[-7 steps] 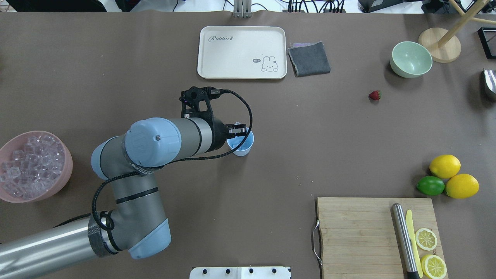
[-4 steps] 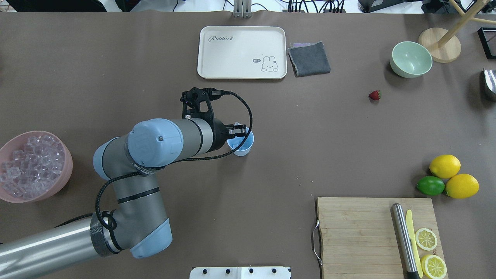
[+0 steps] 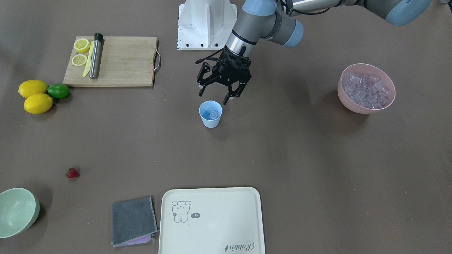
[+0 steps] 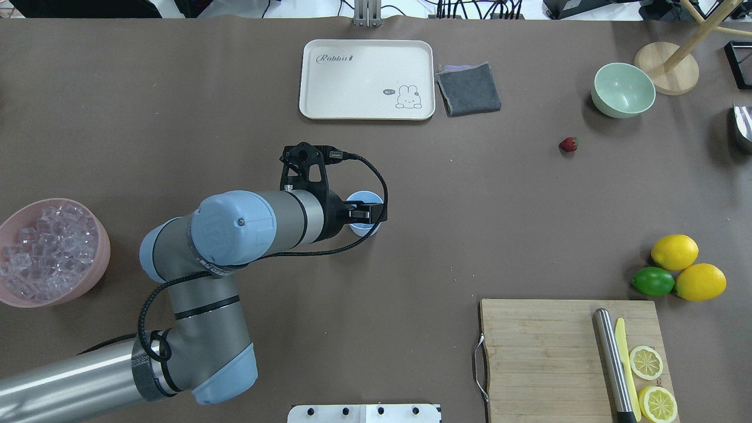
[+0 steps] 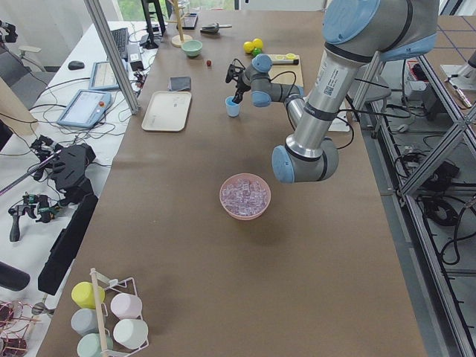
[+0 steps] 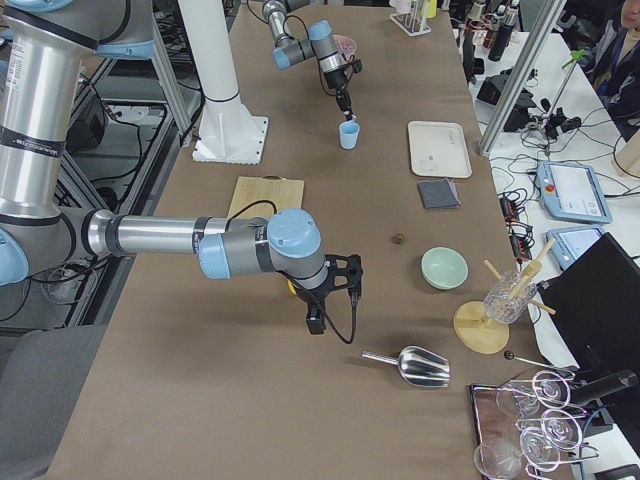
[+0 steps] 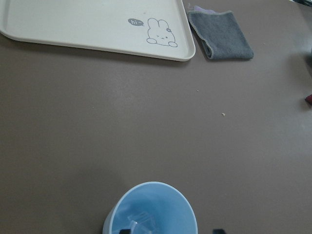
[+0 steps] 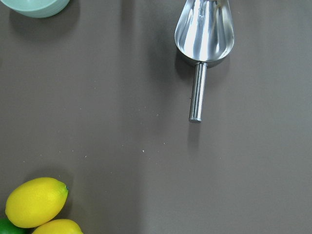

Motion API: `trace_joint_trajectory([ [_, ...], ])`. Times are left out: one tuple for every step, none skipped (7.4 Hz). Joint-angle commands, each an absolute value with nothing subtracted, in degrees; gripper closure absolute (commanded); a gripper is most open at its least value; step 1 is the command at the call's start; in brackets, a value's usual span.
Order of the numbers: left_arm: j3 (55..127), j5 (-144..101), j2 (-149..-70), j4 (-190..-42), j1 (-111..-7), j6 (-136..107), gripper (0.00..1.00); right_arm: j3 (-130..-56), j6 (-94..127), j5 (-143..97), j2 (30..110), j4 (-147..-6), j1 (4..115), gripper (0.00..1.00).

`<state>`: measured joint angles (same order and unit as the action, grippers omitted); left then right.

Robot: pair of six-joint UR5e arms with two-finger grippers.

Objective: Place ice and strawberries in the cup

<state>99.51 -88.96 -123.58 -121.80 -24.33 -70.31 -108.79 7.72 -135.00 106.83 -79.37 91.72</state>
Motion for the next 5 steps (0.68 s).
trace_joint_trajectory([
  [103.96,-96.43,-118.33,-121.38,-28.71,-63.43,0.02,-108.90,9.84,-134.83,105.47,-79.37,90.97,0.00],
  [104.41,-105.12,-116.82,-121.38,-34.48,-56.93,0.03,-108.98,10.02,-135.09,104.25,-79.37,90.88,0.00],
  [105.20,-114.60,-113.85,-121.38,-40.63,-52.86,0.03,-109.25,10.11,-136.31,103.46,-79.37,90.79,0.00],
  [105.73,-123.75,-109.47,-121.46,-48.52,-47.69,0.03,-109.34,10.63,-137.28,102.58,-79.19,90.70,0.00],
  [105.65,-129.75,-102.90,-121.46,-56.35,-40.85,0.03,-109.42,13.16,-137.29,100.83,-79.28,90.53,0.00],
])
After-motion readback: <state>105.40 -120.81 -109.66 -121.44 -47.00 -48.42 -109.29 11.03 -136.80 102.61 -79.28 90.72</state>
